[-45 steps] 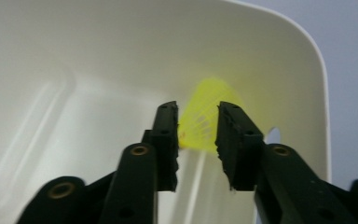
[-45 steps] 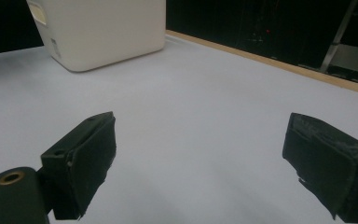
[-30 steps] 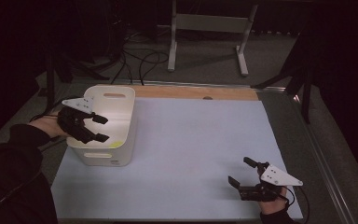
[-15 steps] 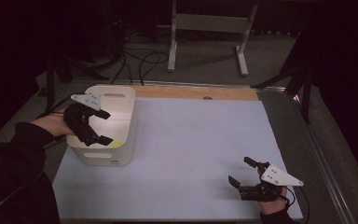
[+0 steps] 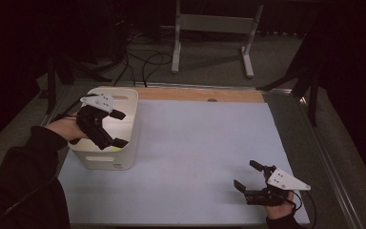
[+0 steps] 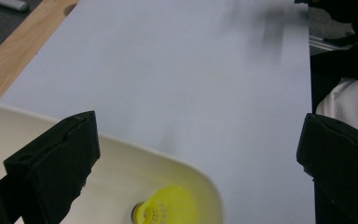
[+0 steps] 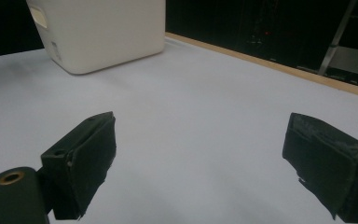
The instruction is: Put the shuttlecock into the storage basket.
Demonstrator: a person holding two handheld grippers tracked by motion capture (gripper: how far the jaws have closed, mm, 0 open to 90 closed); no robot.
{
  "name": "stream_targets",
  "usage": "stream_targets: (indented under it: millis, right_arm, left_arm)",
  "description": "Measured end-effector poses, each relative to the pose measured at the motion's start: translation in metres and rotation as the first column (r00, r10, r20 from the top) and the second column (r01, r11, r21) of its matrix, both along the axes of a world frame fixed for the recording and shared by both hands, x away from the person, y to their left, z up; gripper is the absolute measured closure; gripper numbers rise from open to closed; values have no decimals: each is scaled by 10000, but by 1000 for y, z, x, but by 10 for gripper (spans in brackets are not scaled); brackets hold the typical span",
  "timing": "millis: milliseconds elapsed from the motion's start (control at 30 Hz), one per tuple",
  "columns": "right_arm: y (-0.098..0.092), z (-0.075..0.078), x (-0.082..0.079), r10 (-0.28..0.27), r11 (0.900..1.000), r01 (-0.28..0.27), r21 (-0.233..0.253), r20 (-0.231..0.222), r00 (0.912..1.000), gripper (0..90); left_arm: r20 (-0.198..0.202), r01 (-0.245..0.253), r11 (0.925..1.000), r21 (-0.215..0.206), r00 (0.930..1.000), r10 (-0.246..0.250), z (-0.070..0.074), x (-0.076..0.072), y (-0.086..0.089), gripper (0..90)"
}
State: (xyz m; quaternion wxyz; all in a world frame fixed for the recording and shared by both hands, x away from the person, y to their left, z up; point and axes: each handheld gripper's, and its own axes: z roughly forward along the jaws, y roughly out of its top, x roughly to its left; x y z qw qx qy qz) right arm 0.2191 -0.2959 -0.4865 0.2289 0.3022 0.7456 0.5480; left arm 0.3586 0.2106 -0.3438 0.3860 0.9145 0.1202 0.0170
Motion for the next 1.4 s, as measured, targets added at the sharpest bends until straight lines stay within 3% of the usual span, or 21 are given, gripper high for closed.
stream_targets:
  millis: [267,433,733,900,1400]
  right_arm:
    - [0,0,0,12,10000,-12,-15,18,10000,94]
    - [1,0,-1,48,10000,-47,-25,29,10000,94]
    - [1,1,-1,42,10000,-42,-30,67,10000,94]
    - [0,1,-1,14,10000,-14,-1,82,10000,94]
    - [0,2,-1,26,10000,-26,-3,84,10000,94]
  left_arm:
    - [358,772,9969,-156,9964,-766,0,-11,-24,0]
    - [168,1064,9943,-7,9942,-1063,-3,-16,-39,0]
    - [325,1295,9916,36,9910,-1296,-15,-26,-63,0]
    - [386,1389,9902,-146,9896,-1383,-23,-33,-72,0]
    - [561,1357,9904,-253,9894,-1341,-44,-59,-82,0]
